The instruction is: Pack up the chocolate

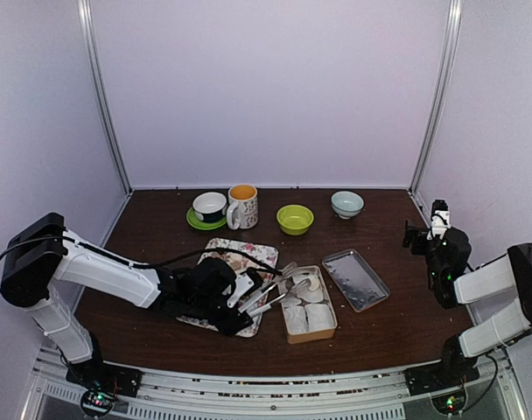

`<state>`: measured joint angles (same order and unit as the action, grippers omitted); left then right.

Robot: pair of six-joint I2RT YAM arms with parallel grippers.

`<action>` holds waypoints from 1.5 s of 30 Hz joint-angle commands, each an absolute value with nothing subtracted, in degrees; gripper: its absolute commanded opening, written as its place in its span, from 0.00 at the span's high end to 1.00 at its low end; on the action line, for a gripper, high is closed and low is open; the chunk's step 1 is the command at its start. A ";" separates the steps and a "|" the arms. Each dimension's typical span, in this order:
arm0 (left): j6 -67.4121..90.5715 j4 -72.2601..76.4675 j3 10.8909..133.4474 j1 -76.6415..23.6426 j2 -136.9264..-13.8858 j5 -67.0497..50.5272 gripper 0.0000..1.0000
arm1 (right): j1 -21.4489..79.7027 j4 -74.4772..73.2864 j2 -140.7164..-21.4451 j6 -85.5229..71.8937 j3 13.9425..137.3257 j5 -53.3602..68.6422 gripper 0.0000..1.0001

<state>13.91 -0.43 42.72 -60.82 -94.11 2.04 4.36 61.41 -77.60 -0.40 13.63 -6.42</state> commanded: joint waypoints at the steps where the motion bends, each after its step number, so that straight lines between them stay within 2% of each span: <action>1: 12.62 1.44 46.18 -61.08 -95.78 2.42 0.45 | 3.97 61.79 -77.82 -0.82 14.55 -7.29 0.00; 3: 12.53 0.37 47.71 -61.08 -97.33 1.77 0.53 | 3.96 61.79 -77.86 -0.79 14.55 -7.25 0.00; 8: 12.48 -1.76 49.62 -61.13 -98.04 2.01 0.64 | 3.96 61.83 -77.85 -0.81 14.55 -7.29 0.00; 10: 12.72 -2.77 49.82 -61.08 -97.12 2.13 0.74 | 3.96 61.83 -77.84 -0.84 14.56 -7.27 0.00; 11: 13.03 -3.26 49.87 -61.08 -96.33 2.27 0.75 | 3.96 61.79 -77.87 -0.80 14.58 -7.29 0.00; 22: 18.27 -14.33 51.81 -61.08 -85.92 5.42 0.76 | 3.96 61.79 -77.84 -0.79 14.58 -7.29 0.00; 35: 27.92 -43.42 55.62 -60.76 -75.30 8.30 0.71 | 3.96 61.79 -77.84 -0.81 14.54 -7.27 0.00; 40: 31.34 -45.56 54.91 -60.56 -73.17 5.55 0.67 | 3.96 61.81 -77.80 -0.83 14.57 -7.29 0.00; 45: 34.02 -47.70 54.50 -60.56 -72.82 6.98 0.69 | 3.96 61.77 -77.86 -0.80 14.54 -7.27 0.00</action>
